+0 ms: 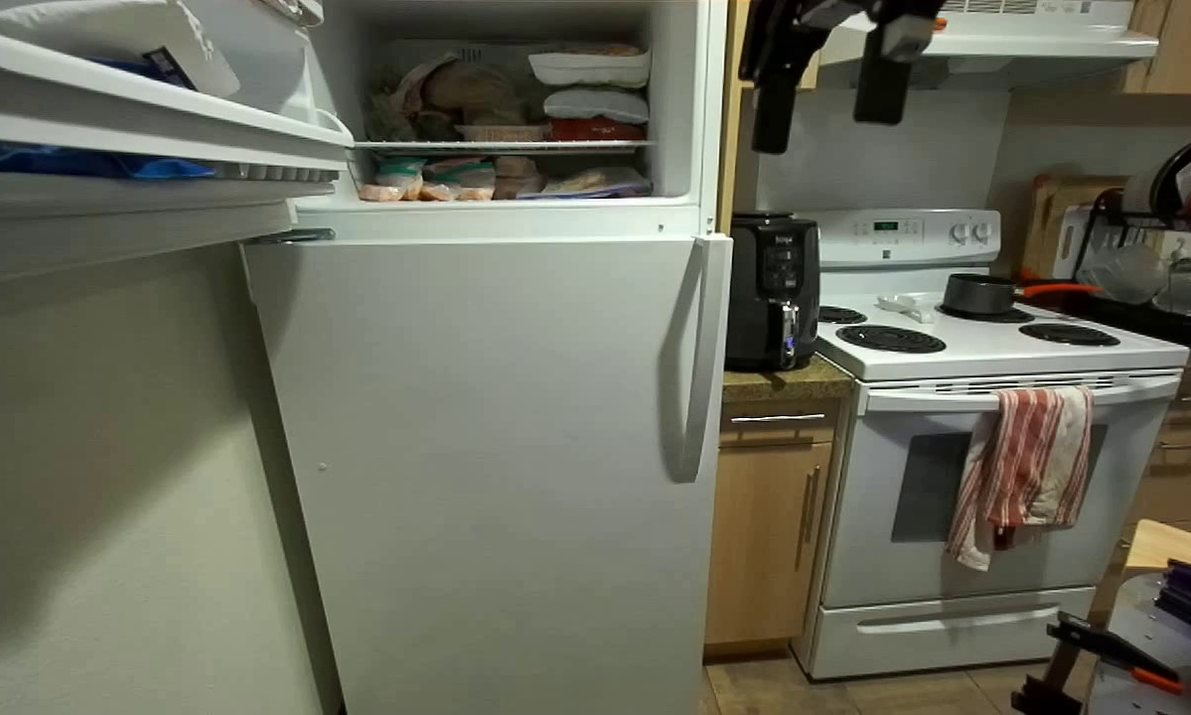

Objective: Open the fridge

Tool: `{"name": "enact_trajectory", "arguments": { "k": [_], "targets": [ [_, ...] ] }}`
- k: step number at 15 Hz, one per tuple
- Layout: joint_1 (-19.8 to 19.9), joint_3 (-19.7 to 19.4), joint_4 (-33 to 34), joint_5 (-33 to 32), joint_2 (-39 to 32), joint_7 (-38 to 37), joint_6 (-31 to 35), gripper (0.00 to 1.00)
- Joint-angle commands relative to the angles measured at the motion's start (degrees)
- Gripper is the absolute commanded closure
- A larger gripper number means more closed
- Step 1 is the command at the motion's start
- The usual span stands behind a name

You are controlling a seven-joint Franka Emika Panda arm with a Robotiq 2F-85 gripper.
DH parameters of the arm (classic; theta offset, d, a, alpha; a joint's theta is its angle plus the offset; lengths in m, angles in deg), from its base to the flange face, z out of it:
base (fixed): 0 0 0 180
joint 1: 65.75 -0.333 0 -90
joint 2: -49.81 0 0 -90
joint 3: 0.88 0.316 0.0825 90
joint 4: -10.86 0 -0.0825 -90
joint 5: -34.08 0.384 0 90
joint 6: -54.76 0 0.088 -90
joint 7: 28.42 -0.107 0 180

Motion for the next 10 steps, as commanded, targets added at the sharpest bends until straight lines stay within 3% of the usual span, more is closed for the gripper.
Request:
{"name": "enact_trajectory", "arguments": {
  "k": [1,10],
  "targets": [
    [1.87,-0.16,-5.28,-0.03,2.48,0.40,8.05,0.00],
    [5.26,-3.09,-14.10,1.53,6.87,-7.19,20.48,0.00]
  ]
}}
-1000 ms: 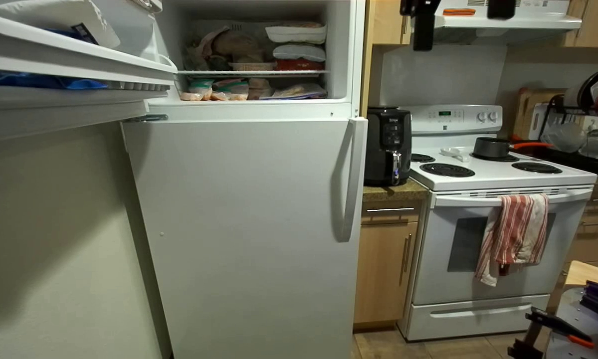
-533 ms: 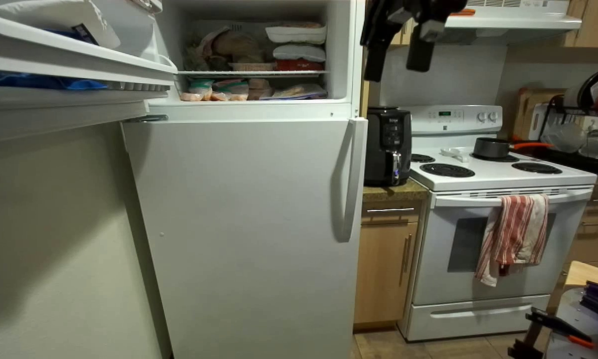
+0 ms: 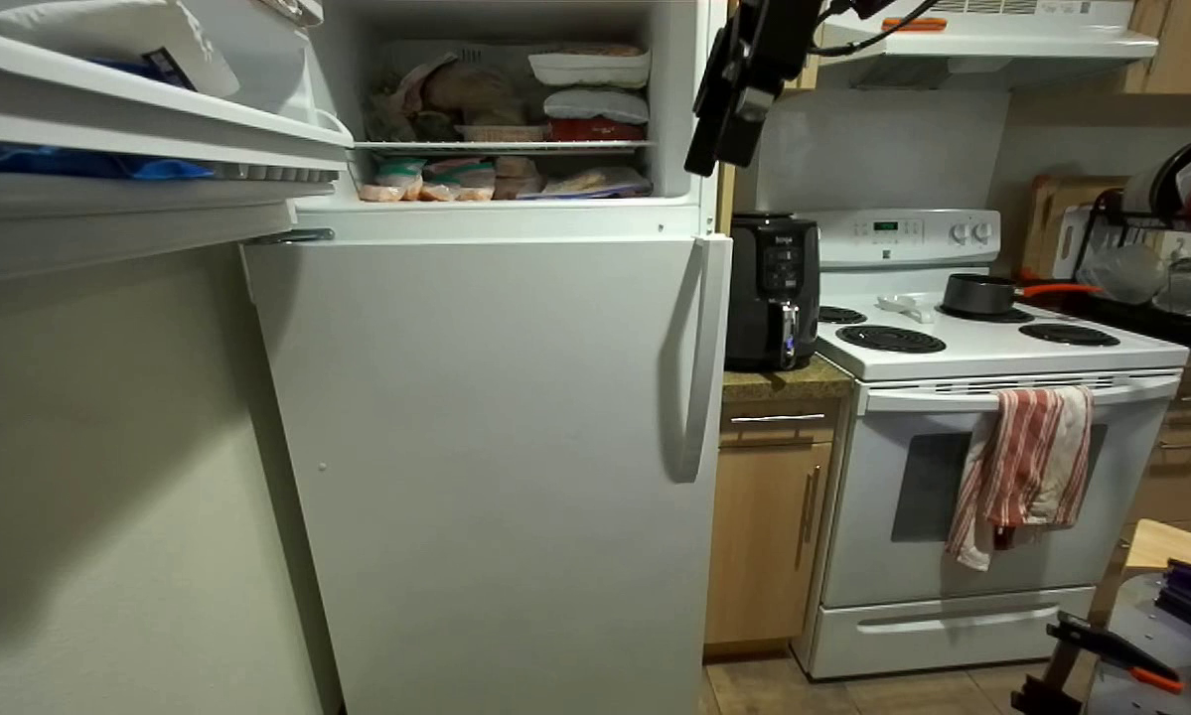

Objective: Open the fridge

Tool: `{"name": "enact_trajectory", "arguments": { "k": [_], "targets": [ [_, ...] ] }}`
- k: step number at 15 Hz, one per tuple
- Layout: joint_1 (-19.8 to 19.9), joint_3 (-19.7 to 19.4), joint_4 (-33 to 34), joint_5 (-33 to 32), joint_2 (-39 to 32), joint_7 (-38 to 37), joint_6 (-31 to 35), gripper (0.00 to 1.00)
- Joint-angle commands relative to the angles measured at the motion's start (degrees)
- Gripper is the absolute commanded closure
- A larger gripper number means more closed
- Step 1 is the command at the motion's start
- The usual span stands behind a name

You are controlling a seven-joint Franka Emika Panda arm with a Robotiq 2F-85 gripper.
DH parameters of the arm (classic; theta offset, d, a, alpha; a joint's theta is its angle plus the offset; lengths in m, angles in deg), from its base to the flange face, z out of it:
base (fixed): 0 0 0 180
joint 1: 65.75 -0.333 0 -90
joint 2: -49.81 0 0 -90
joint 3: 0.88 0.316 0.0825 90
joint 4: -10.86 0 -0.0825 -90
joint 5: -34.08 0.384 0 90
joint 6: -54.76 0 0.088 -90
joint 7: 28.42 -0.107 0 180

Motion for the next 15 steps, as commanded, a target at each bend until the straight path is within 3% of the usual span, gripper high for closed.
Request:
{"name": "enact_trajectory", "arguments": {
  "k": [1,6,15],
  "targets": [
    [1.84,-0.61,-7.02,0.92,5.47,-5.39,4.38,0.00],
    [3.53,-1.89,-13.33,0.17,11.46,-10.87,4.79,0.00],
    [8.17,-6.22,-19.73,-0.65,17.20,-11.79,3.96,0.00]
  ]
}}
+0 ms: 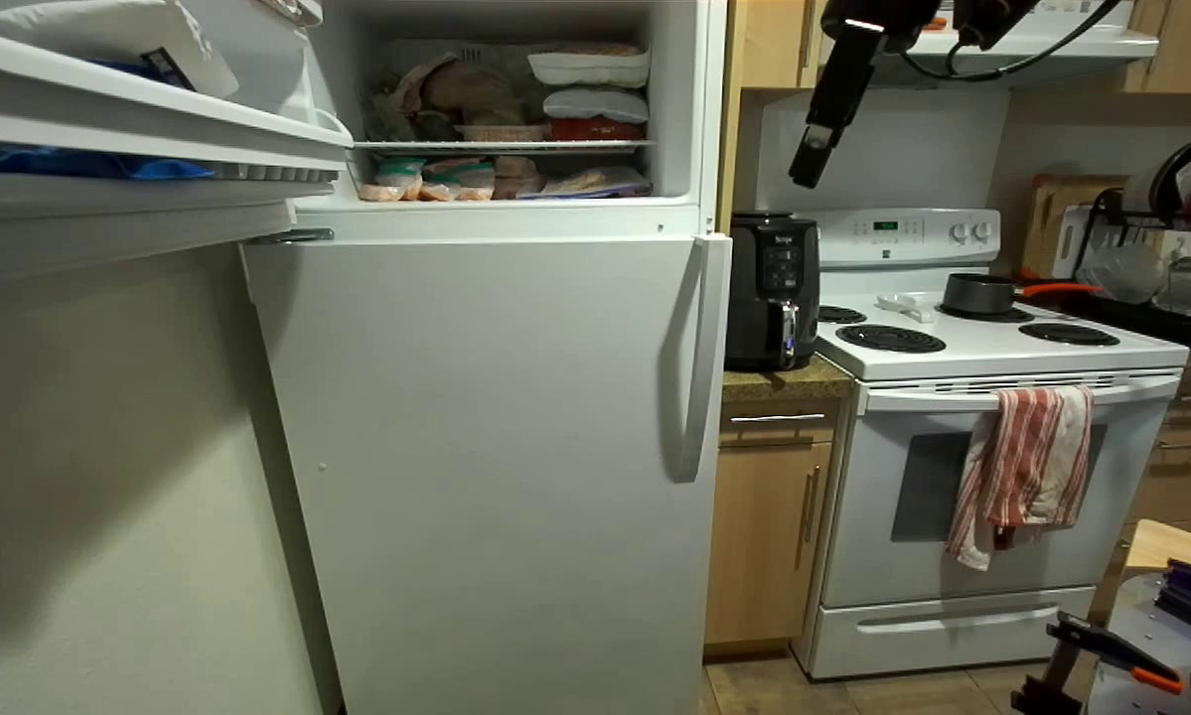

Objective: Open the fridge

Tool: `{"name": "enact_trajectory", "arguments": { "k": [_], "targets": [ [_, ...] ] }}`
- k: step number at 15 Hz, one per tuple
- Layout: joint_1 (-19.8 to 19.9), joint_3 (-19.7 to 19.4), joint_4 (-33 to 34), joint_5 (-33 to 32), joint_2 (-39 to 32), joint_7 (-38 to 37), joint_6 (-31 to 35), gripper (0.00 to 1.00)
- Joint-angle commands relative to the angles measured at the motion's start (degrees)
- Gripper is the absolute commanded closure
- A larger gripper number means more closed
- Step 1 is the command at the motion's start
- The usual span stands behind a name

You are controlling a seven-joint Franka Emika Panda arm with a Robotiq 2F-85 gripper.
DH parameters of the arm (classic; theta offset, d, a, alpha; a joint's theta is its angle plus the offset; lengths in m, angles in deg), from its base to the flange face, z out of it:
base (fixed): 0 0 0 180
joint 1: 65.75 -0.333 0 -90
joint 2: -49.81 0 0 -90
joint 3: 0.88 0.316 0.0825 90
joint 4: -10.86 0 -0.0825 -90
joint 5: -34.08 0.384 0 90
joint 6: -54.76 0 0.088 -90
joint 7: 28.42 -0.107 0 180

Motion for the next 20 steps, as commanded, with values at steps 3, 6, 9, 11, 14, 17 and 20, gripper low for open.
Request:
{"name": "enact_trajectory", "arguments": {
  "k": [3,6,9,11,14,17,20],
  "targets": [
    [2.74,-1.78,-4.06,-0.63,1.81,-1.37,1.02,0.00],
    [3.58,-2.92,-5.37,-0.27,1.65,-0.62,1.51,0.00],
    [3.67,-4.45,-6.55,0.19,1.28,2.09,2.88,0.00],
    [3.14,-5.43,-5.90,0.77,0.44,4.30,3.29,0.00],
    [3.54,-4.89,-5.03,0.10,0.32,2.27,1.55,0.00],
    [3.46,-4.90,-5.03,0.11,0.32,2.34,1.60,0.00],
    [3.45,-4.90,-5.03,0.11,0.32,2.34,1.61,0.00]
  ]
}}
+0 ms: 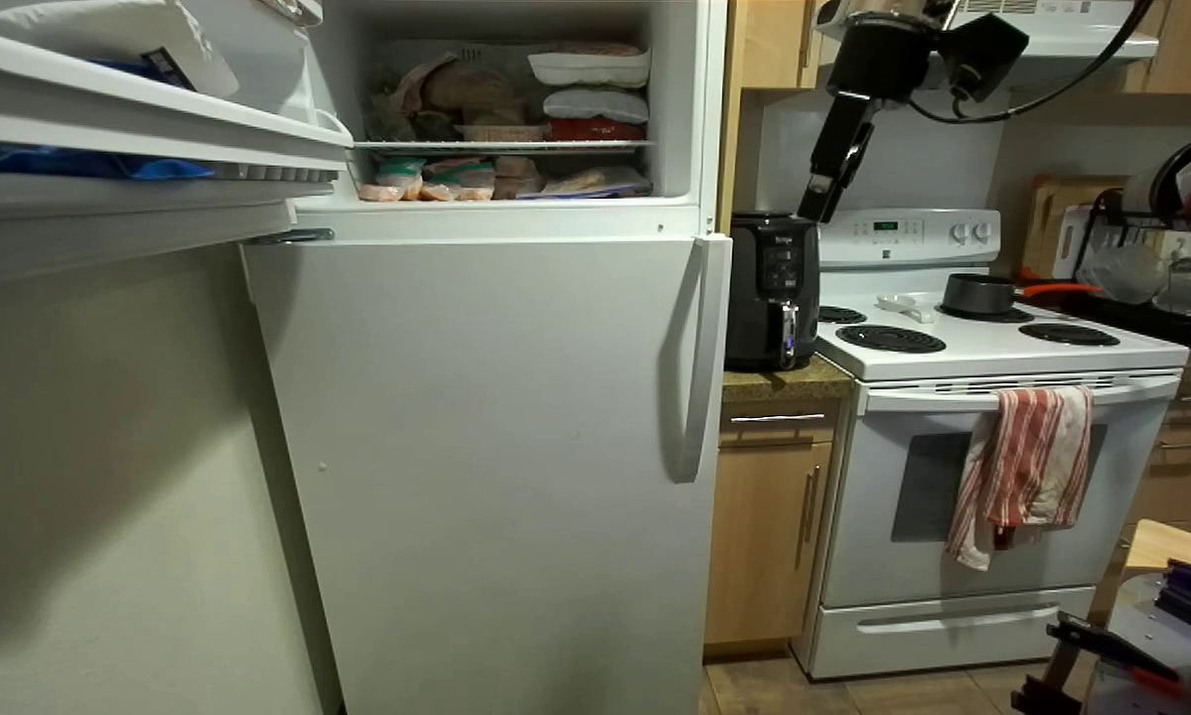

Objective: Open the fridge

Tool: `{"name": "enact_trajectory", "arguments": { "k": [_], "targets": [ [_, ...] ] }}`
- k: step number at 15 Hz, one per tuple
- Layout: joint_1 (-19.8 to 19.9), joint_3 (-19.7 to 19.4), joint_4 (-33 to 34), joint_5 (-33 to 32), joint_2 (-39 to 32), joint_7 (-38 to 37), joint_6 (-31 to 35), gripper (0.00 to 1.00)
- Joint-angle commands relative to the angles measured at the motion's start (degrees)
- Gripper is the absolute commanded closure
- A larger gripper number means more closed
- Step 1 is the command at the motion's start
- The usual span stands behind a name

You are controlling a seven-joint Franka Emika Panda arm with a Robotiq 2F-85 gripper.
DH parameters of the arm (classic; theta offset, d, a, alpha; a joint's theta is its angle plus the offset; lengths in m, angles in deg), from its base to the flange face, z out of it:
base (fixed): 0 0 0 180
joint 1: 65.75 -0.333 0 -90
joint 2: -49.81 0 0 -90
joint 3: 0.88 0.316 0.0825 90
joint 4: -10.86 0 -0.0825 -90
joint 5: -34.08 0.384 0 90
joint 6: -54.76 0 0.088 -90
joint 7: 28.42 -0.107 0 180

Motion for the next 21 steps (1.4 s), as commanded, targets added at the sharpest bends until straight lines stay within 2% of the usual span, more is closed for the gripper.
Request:
{"name": "enact_trajectory", "arguments": {
  "k": [1,12,21],
  "targets": [
    [0.22,0.19,0.15,0.08,-0.04,0.05,-0.15,0.00],
    [1.86,-0.42,-3.18,-2.20,-1.80,1.00,1.76,0.00],
    [5.48,-2.66,-5.33,-11.59,-5.91,1.77,5.15,0.00]
  ]
}}
